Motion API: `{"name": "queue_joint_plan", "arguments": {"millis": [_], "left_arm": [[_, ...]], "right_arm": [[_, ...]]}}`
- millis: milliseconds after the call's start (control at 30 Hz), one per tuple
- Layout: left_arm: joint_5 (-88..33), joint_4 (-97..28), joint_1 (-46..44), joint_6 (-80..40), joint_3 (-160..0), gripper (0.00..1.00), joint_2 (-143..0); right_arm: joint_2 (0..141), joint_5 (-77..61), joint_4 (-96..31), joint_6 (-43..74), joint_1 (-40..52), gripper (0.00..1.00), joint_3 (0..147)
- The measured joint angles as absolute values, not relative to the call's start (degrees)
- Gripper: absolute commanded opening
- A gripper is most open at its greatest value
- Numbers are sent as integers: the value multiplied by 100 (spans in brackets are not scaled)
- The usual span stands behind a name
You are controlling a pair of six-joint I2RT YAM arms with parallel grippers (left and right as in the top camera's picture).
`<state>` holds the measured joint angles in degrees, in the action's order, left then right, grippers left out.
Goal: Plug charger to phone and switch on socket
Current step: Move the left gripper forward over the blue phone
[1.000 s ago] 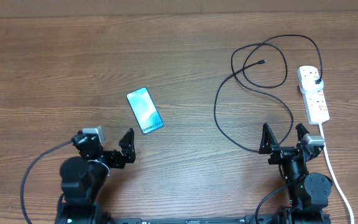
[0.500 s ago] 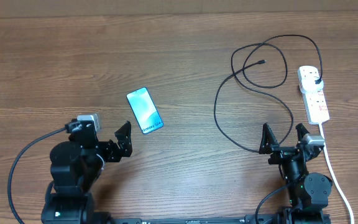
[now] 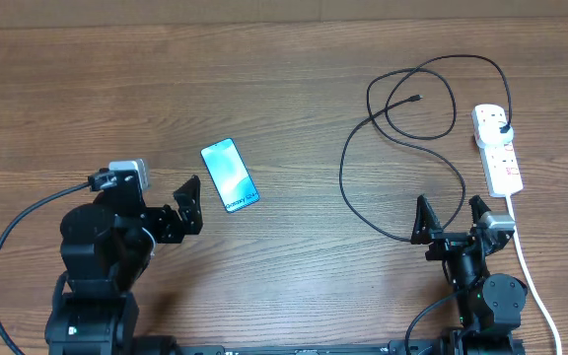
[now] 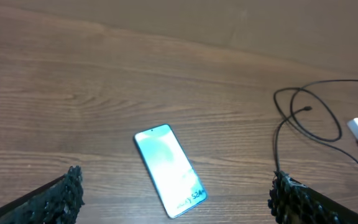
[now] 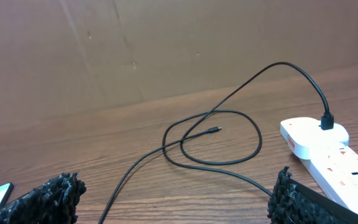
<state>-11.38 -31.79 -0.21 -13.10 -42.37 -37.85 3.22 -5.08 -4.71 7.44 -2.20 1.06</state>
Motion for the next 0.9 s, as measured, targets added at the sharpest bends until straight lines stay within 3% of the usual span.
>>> {"name": "queue_joint_plan", "arguments": {"millis": [900], "left_arm": [[-355, -3559, -21, -1024, -5133, 100, -4834]], "right_arm": [[322, -508, -471, 746, -220, 100, 106]]}}
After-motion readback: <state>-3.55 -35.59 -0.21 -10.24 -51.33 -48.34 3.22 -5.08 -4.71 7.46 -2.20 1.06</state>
